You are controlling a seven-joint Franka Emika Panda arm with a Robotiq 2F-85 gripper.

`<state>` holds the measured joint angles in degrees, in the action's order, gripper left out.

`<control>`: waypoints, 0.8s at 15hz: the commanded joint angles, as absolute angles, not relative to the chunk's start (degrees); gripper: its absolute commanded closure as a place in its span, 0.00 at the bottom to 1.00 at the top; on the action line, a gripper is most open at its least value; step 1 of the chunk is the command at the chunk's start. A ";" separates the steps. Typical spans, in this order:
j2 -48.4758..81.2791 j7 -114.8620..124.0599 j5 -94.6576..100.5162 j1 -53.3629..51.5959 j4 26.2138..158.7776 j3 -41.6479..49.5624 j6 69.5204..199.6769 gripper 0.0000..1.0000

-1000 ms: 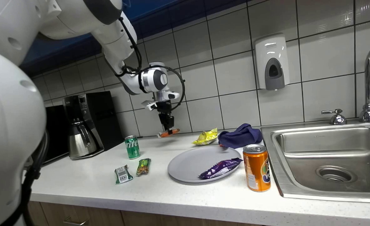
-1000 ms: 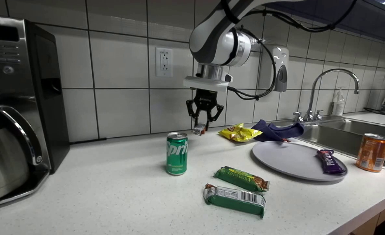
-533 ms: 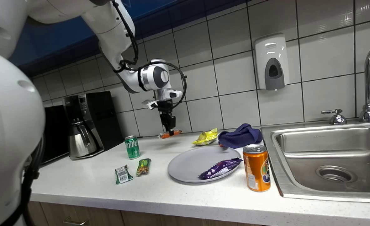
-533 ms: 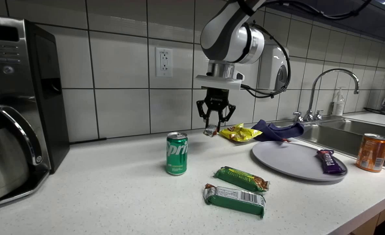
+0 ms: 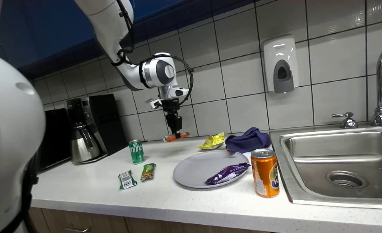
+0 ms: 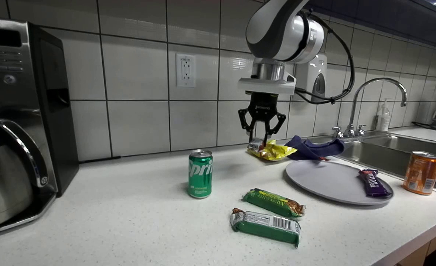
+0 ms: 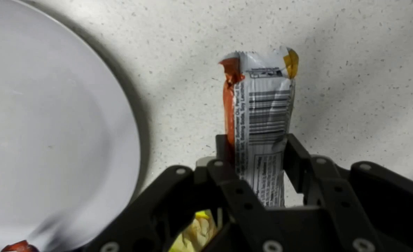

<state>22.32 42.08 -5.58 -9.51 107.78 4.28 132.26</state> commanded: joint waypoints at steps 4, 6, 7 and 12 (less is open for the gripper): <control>14.63 41.37 -3.40 -7.14 117.74 4.45 134.67 0.84; 13.75 41.46 -2.50 -6.45 119.17 4.77 134.73 0.84; 13.31 41.55 -1.94 -6.16 119.91 4.99 134.90 0.84; 12.00 43.28 2.52 -5.09 122.52 6.87 135.06 0.84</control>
